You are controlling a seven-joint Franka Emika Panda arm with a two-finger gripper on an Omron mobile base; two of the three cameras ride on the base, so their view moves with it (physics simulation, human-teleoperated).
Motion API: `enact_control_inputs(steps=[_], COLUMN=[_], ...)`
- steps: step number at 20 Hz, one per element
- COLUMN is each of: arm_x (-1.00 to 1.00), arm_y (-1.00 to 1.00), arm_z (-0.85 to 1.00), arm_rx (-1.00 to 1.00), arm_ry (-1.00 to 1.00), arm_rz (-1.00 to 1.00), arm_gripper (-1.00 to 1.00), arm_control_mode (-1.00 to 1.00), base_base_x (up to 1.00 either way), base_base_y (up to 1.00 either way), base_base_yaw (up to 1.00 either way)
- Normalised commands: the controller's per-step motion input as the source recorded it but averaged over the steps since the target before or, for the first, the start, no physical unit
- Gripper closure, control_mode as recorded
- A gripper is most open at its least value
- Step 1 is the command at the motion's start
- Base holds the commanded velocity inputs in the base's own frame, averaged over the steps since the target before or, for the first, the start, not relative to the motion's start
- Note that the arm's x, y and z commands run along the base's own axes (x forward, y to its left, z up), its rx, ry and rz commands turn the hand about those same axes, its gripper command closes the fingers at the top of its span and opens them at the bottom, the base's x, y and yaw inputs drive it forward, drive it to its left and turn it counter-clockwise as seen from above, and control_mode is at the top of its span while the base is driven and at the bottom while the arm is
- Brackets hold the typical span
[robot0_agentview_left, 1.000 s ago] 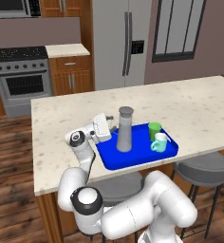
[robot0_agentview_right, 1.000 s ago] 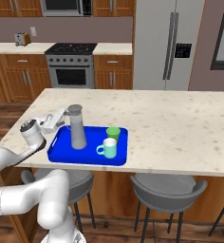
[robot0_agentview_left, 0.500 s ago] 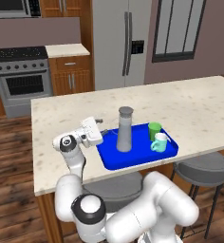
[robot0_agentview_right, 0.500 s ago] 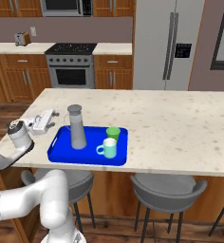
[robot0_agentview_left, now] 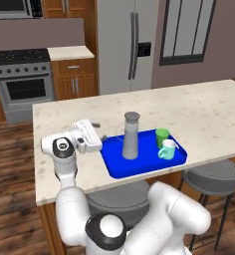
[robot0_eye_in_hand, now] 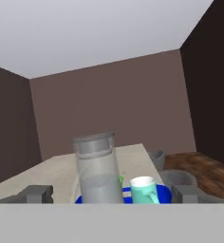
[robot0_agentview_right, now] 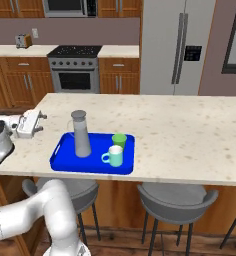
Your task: There is a tray on the dining counter. Grab the cup, mug, and pitcher and place them on the tray. The pitcher may be placed next to the tray if it cannot fit the tray.
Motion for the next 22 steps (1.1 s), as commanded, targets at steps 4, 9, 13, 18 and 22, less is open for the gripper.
enact_control_inputs(steps=[4, 9, 13, 18, 22], arm_x=[-0.50, -0.53, -0.82, -0.99, -1.00], arm_y=[0.16, 0.13, 0.03, -0.01, -0.15], arm_z=[0.71, 0.61, 0.42, 0.27, 0.07], arm_rx=[0.22, 0.22, 0.22, 0.23, 0.23], arm_ry=[0.00, 0.00, 0.00, 0.01, 0.01], arm_rz=[0.11, 0.11, 0.09, 0.04, -0.01], arm_gripper=[-1.00, -1.00, -1.00, -1.00, -1.00], arm_control_mode=[-1.00, -1.00, -1.00, -1.00, -1.00], base_base_x=[0.00, 0.00, 0.00, 0.00, 0.00], base_base_y=[0.00, 0.00, 0.00, 0.00, 0.00], base_base_yaw=[0.00, 0.00, 0.00, 0.00, 0.00])
